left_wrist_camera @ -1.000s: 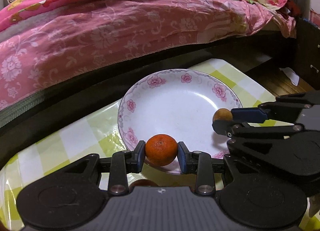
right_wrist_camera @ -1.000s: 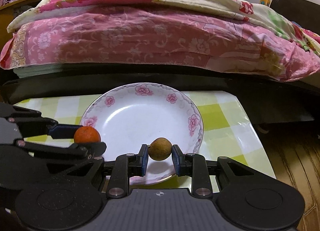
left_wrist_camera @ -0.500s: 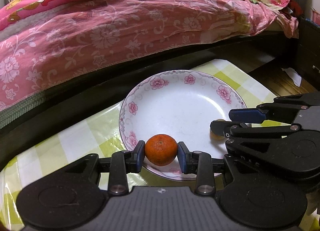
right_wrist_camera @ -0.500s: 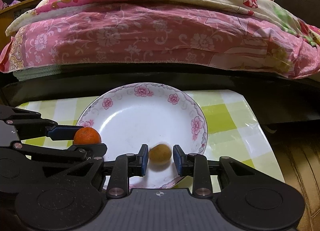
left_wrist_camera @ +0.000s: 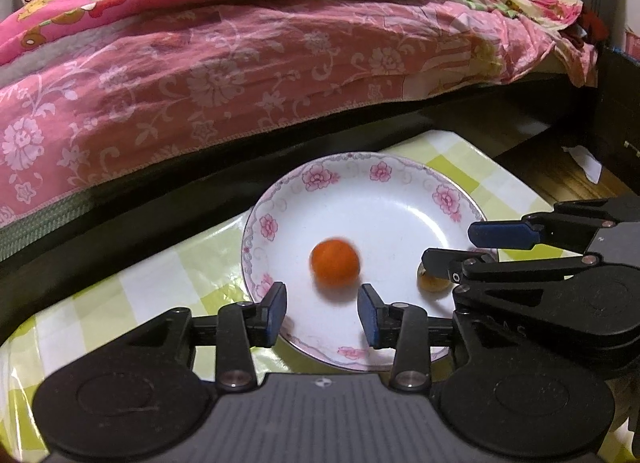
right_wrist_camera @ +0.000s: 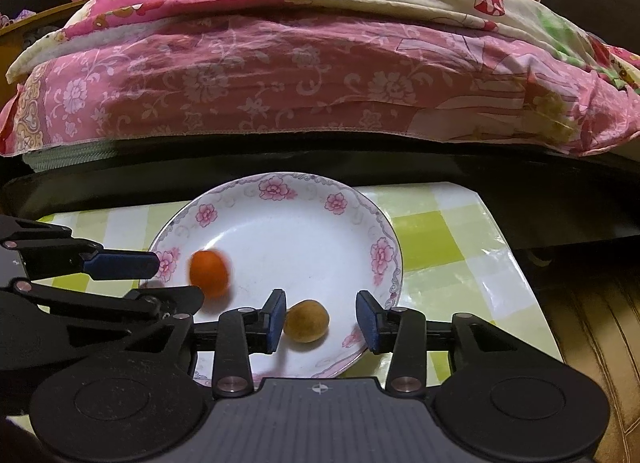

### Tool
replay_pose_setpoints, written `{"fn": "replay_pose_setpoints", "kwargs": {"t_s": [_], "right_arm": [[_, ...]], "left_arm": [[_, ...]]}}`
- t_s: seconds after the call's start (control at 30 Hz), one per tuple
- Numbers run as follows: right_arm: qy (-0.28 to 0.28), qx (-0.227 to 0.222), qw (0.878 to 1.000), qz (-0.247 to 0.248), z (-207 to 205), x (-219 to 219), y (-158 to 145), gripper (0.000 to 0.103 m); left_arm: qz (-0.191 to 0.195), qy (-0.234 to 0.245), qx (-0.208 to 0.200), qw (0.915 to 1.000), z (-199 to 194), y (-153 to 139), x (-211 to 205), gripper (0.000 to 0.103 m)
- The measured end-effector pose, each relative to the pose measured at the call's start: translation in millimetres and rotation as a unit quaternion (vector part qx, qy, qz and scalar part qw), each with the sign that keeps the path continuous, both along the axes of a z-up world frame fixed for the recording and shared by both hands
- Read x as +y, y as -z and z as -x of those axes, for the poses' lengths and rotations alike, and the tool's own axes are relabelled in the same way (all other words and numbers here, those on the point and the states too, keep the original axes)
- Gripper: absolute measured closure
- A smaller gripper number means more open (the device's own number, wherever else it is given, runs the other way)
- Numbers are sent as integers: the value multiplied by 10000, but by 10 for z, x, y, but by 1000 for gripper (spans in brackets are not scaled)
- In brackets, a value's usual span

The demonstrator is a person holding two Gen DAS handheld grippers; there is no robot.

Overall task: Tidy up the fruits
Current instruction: 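Open both grippers to drop the orange and brown fruit onto the plate, then move both grippers back toward the remaining fruits on the cloth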

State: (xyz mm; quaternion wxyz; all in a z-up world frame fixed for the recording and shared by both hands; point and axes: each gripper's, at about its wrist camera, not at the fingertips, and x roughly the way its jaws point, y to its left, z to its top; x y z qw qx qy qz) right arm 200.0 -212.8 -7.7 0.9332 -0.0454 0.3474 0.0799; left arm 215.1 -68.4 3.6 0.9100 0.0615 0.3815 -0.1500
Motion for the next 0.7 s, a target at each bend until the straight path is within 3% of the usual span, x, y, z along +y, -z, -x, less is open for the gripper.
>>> {"fn": "replay_pose_setpoints", "kwargs": {"t_s": [0.7], "right_arm": [[294, -112, 9979, -575, 20, -228, -154, 66]], "left_arm": [[212, -167, -136, 9995, 21, -186, 134, 53]]}}
